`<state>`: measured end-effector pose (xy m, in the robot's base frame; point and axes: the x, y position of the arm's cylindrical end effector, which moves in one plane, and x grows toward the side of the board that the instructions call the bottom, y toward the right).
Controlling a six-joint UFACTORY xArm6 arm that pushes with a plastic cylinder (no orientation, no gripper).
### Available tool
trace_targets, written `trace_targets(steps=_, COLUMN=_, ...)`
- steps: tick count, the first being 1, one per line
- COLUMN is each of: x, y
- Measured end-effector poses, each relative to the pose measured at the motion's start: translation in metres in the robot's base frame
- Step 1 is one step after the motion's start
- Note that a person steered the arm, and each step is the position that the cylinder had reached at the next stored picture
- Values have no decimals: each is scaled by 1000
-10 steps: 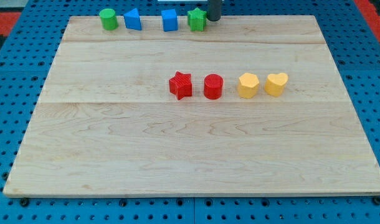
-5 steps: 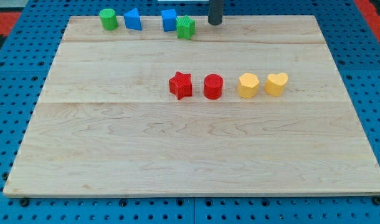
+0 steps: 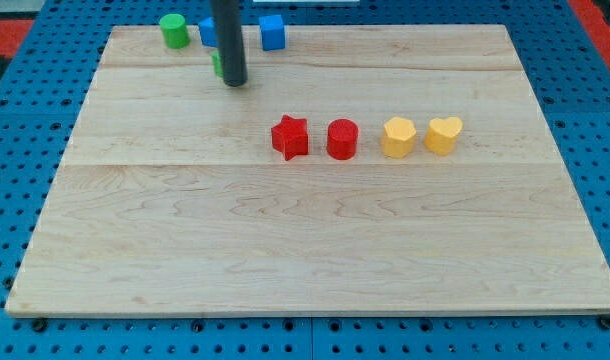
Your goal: Move the green star to the bottom of green circle
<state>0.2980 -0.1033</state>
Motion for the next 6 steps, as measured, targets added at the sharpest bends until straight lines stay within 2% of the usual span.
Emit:
trace_targets(steps=1, x=8, y=60)
trace_targets(steps=2, x=-28, y=40)
trace_targets(steps=3, x=-28, y=-3)
trace_targets(steps=4, x=-10, y=-48)
trace_targets(steps=5, x=0, y=-62)
trace_targets(steps=6, x=-14, y=56)
